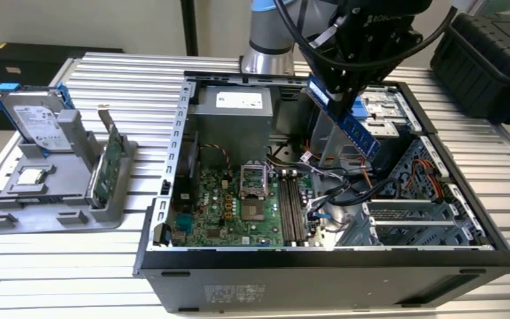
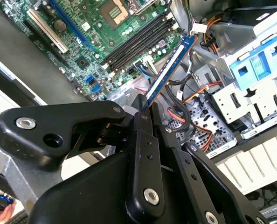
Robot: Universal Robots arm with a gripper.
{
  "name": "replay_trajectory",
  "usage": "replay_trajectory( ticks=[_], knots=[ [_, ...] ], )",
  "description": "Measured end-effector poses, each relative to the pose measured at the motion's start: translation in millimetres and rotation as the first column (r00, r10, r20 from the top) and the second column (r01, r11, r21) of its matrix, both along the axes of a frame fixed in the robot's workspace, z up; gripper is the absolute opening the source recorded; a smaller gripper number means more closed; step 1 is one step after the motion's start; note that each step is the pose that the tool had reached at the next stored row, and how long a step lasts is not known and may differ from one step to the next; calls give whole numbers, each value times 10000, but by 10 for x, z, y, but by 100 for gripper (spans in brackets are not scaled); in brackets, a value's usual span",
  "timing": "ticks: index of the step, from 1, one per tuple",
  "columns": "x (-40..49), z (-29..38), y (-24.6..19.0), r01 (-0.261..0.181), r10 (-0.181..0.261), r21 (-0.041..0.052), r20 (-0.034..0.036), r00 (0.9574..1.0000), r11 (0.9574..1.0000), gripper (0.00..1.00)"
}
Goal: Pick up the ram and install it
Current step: 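Insert the ram into the slot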
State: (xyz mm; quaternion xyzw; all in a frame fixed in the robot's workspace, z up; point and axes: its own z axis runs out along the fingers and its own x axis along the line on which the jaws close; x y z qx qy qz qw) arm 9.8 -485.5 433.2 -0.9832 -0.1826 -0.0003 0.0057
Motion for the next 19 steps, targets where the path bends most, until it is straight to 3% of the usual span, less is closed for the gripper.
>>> replay_trajectory(
  ticks=[9,19],
  knots=[
    [0,0,0,898,-898,1,0,9960,9960,0],
    [-1,0,0,1877,-1877,1,0,9822,9822,0]
  ],
)
